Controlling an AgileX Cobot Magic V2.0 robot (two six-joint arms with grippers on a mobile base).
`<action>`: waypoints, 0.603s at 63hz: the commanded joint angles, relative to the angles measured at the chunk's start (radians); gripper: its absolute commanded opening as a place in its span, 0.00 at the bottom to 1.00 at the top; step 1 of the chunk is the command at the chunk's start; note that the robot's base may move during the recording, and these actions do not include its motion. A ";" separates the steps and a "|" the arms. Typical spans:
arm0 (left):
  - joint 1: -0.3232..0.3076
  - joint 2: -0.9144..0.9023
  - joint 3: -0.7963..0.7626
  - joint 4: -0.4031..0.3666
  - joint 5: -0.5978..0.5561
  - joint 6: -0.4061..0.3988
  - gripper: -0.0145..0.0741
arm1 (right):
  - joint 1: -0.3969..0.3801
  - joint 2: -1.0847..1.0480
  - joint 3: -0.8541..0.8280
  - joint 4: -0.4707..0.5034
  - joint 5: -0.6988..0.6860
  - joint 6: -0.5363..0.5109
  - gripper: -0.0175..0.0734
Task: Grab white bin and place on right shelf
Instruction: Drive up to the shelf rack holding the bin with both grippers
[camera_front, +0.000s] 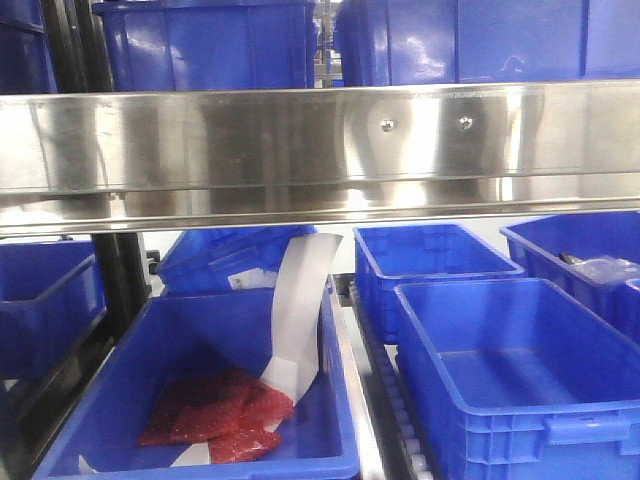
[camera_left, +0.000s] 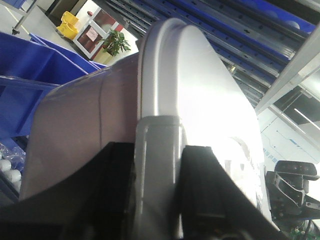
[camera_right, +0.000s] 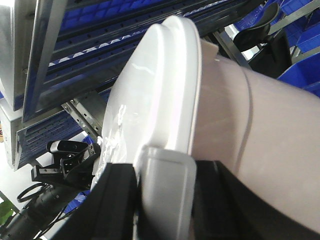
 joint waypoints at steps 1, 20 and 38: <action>-0.035 -0.040 -0.036 -0.055 0.203 0.022 0.07 | 0.027 -0.034 -0.035 0.124 0.209 -0.009 0.45; -0.035 -0.040 -0.036 -0.055 0.203 0.022 0.07 | 0.027 -0.034 -0.035 0.124 0.209 -0.009 0.45; -0.035 -0.040 -0.036 -0.055 0.203 0.022 0.07 | 0.027 -0.034 -0.035 0.124 0.209 -0.009 0.45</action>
